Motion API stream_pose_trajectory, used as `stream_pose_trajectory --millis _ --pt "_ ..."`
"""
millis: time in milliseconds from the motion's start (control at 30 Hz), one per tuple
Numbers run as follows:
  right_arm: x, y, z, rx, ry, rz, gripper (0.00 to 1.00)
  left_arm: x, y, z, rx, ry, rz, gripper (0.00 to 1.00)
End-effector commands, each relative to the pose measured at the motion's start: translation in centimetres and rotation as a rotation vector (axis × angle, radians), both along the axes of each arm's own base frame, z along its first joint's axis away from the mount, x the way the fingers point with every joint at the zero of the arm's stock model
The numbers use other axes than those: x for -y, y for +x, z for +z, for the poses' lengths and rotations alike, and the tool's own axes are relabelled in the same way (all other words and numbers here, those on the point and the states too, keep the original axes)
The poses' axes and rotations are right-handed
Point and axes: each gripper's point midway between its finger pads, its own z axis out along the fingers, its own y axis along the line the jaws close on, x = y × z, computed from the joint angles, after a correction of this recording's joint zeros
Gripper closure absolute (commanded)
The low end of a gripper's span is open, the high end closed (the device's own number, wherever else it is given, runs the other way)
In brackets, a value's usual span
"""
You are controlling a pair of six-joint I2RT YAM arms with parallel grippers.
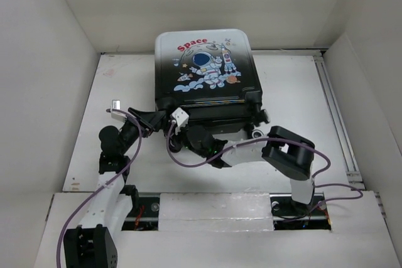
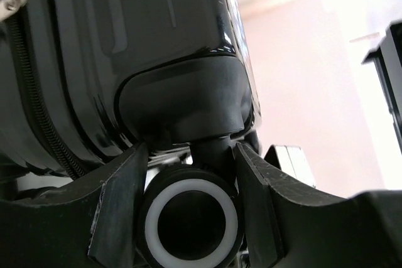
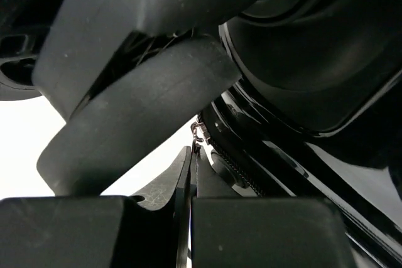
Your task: Pack the luggage
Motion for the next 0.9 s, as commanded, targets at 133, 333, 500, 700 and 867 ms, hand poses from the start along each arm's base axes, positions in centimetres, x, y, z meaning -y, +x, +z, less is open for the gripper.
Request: stream_pose_trajectory --millis 133,333,500,700,867 --pt "-7.7 -4.3 6.7 0.012 0.374 0.248 1.0 2.6 -4.2 11.1 0.376 -0.057 -0.21 1.0" --pt "-7.4 -4.0 9.3 0.001 0.576 0.168 1.0 2.6 -4.8 11.0 0.373 -0.075 -0.215 1.0" --pt "-4.3 -4.6 9.5 -0.024 0.631 0.155 0.89 2.5 -4.6 10.5 0.36 -0.079 -0.206 1.0" --pt "-2.7 -6.8 9.2 -0.086 0.486 0.183 0.49 2.5 -4.3 9.5 0.354 -0.062 -0.201 1.0" --pt "6.1 -7.4 2.7 -0.181 0.187 0.0 0.45 2.3 -2.6 8.0 0.335 -0.005 -0.176 1.0"
